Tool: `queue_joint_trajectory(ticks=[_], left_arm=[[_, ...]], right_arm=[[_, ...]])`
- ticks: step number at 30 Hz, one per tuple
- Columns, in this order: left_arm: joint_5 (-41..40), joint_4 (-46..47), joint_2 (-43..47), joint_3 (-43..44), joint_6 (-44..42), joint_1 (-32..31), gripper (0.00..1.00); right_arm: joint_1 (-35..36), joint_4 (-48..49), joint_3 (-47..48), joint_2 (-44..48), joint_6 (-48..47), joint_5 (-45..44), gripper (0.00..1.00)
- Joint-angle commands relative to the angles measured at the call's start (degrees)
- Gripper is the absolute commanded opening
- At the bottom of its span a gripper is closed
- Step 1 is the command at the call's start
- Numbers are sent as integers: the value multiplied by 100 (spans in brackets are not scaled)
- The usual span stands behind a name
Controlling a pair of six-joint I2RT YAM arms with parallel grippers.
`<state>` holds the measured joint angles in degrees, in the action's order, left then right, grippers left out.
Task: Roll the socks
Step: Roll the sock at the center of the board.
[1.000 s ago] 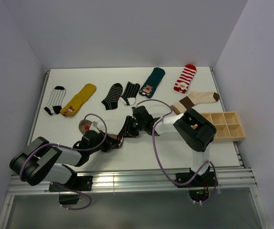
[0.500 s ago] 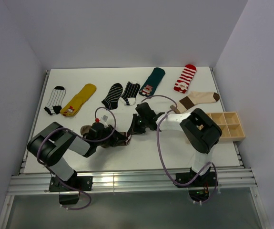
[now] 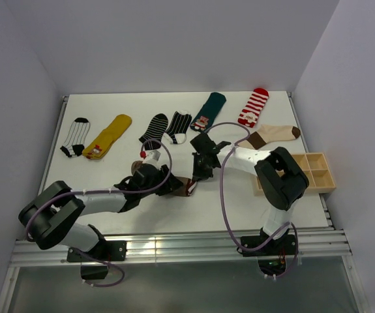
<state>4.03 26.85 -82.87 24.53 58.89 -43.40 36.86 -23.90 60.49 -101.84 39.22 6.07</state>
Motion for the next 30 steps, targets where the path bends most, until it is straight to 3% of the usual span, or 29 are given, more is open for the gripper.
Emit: queue_joint_trajectory(ticks=[1,8,18,26,30], left_arm=[[-1603,-952,341,525,-1072,-589,50],[-2730,-884,-149,1123,-2003,-1635,54],[-3374,-1006,-1038,1730,-2426,-2164,53],[-3629,-1164,-1442,2038,-2567,-2357,46],[-3708,-1366,-1627,2161,-2541,-2436,34]], right_arm=[[-4,-615,322,-186,-143,-316,0],[75,-809,569,-424,-108,-273,0],[146,-888,675,-459,-117,-255,0],[172,-818,631,-494,-117,-211,0],[181,-783,622,-538,-134,-176,0]])
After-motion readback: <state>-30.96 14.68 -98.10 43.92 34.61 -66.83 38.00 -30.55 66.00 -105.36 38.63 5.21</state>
